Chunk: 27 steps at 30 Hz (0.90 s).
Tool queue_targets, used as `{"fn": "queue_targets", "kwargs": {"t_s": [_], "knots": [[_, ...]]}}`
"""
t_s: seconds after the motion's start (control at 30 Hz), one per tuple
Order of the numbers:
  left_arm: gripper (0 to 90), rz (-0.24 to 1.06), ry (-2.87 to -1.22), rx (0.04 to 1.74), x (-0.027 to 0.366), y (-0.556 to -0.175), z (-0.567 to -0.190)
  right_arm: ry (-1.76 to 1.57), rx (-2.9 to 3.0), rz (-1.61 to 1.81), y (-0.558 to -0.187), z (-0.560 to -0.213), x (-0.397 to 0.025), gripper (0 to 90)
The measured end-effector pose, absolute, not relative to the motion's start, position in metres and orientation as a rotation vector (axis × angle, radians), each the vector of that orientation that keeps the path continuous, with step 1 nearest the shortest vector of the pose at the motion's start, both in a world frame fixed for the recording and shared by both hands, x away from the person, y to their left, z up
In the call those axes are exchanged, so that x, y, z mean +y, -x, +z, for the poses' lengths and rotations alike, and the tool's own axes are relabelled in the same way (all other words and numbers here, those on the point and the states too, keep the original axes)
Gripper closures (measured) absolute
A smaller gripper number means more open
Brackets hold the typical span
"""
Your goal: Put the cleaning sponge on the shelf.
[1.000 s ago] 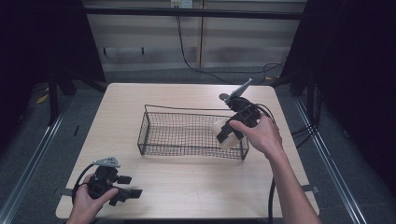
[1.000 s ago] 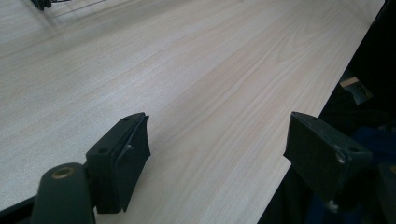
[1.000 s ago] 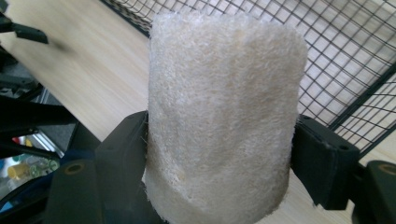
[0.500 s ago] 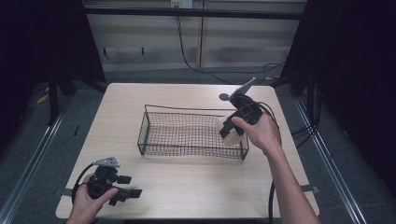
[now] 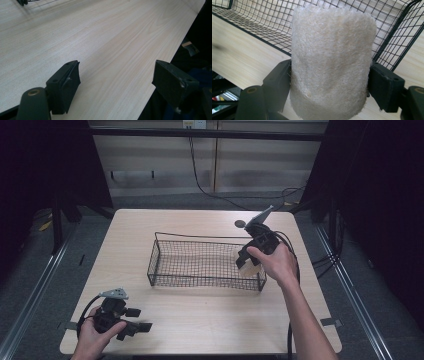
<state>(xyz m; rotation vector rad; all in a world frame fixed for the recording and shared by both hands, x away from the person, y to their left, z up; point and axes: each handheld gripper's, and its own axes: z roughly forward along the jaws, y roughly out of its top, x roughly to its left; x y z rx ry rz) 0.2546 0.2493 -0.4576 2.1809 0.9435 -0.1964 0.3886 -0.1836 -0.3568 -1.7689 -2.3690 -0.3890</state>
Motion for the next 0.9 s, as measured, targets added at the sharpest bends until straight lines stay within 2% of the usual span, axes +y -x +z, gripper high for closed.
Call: {"fn": "queue_targets", "kwargs": {"t_s": [0.9], "knots": [[21.5, -0.192, -2.182, 0.947, 0.249, -0.255, -0.458, 1.929, -2.253, -0.38, -0.398, -0.383, -0.191, 25.3]]}}
